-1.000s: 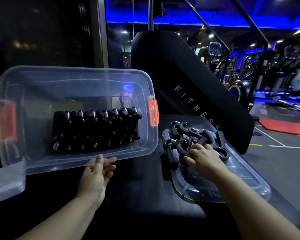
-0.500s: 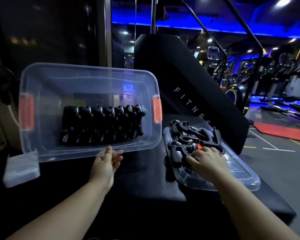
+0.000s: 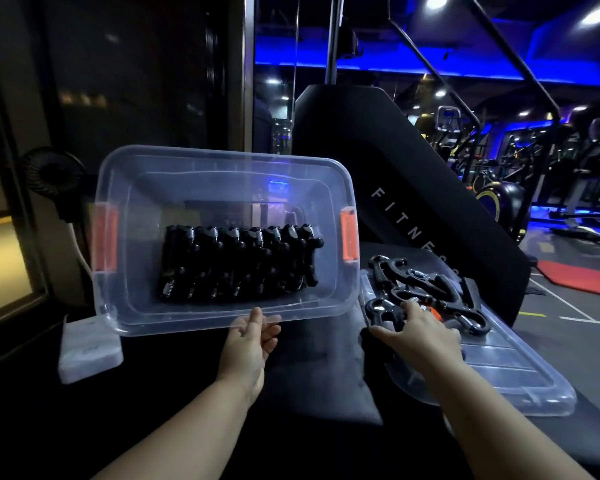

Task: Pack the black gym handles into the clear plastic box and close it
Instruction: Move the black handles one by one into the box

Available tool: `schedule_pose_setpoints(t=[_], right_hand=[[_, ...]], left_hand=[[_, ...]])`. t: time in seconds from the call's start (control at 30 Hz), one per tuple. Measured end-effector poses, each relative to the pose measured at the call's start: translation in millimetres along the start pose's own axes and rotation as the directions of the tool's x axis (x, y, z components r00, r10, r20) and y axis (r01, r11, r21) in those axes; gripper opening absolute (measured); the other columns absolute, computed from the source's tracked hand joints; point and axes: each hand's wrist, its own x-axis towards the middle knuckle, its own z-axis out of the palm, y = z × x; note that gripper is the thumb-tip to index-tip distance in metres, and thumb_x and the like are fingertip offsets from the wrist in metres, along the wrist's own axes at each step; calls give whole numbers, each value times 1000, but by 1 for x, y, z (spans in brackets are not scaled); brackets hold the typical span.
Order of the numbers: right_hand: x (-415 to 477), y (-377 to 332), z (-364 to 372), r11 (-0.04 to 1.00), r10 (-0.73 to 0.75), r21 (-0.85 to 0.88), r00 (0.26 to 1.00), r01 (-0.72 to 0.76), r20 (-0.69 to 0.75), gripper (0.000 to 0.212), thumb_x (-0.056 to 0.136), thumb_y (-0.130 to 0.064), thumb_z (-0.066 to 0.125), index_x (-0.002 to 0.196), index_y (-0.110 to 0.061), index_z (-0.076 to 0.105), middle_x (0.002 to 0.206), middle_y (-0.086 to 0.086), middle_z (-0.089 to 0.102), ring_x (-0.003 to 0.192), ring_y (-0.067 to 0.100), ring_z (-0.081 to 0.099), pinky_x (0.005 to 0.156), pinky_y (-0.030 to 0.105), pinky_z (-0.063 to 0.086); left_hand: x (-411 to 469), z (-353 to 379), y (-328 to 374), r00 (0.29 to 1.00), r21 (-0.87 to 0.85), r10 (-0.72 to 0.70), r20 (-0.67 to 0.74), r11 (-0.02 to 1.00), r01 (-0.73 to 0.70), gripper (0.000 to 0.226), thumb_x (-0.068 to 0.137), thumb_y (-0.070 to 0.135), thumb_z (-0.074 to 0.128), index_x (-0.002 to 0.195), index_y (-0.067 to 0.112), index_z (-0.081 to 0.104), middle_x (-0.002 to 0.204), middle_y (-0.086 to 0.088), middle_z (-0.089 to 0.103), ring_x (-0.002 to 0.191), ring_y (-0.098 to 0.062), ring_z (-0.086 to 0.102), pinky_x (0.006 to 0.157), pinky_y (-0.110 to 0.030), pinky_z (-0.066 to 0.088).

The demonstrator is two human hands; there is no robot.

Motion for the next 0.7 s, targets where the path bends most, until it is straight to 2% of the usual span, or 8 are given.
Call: schedule_pose_setpoints(t=[0.13, 0.27, 0.43, 0.53, 0.7], right_hand=[[-4, -10, -3, 999, -9, 51, 999, 6, 50, 90, 65, -63, 73, 135, -27, 30, 119, 3, 60, 108, 25, 59, 72, 31, 39], [-6, -20, 2, 998, -25, 59, 999, 22, 38, 111, 68, -49, 79, 150, -24, 9, 120, 6, 62, 108, 26, 60, 74, 30, 43], [-4, -25, 3, 998, -15, 59, 998, 11, 61, 108, 69, -46, 79, 149, -29, 9, 121, 3, 63, 107, 25, 60, 74, 30, 46], [-5, -24, 5, 997, -23, 79, 998, 19, 54, 105, 69, -45, 78, 148, -29, 10, 120, 4, 63, 105, 25, 61, 77, 31, 48], [-11, -20, 9, 981, 4, 196, 1000, -6, 6, 119, 70, -42, 81, 151, -27, -5, 123, 10, 62, 102, 29, 62, 73, 32, 46]], left_hand=[[2, -1, -1, 1000, -21, -8, -16, 1000, 8, 14, 99, 26, 45, 90, 17, 50, 91, -3, 67, 78, -10, 58, 69, -23, 45], [4, -3, -1, 998, -35, -5, -61, 999, 3, 10, 97, 22, 50, 92, 14, 50, 90, -3, 66, 81, -11, 59, 70, -24, 46], [6, -7, -1, 994, -52, -17, -110, 999, 11, 11, 93, 20, 57, 94, 11, 51, 90, -6, 65, 82, -13, 61, 73, -24, 48], [7, -7, -2, 992, -29, -8, -126, 1000, 5, 18, 92, 19, 59, 101, 6, 51, 87, -6, 66, 80, -14, 62, 72, -24, 48], [7, -9, 1, 979, -3, 7, -203, 1000, -8, 25, 86, 16, 68, 101, 7, 50, 85, -9, 67, 78, -15, 63, 72, -24, 49]])
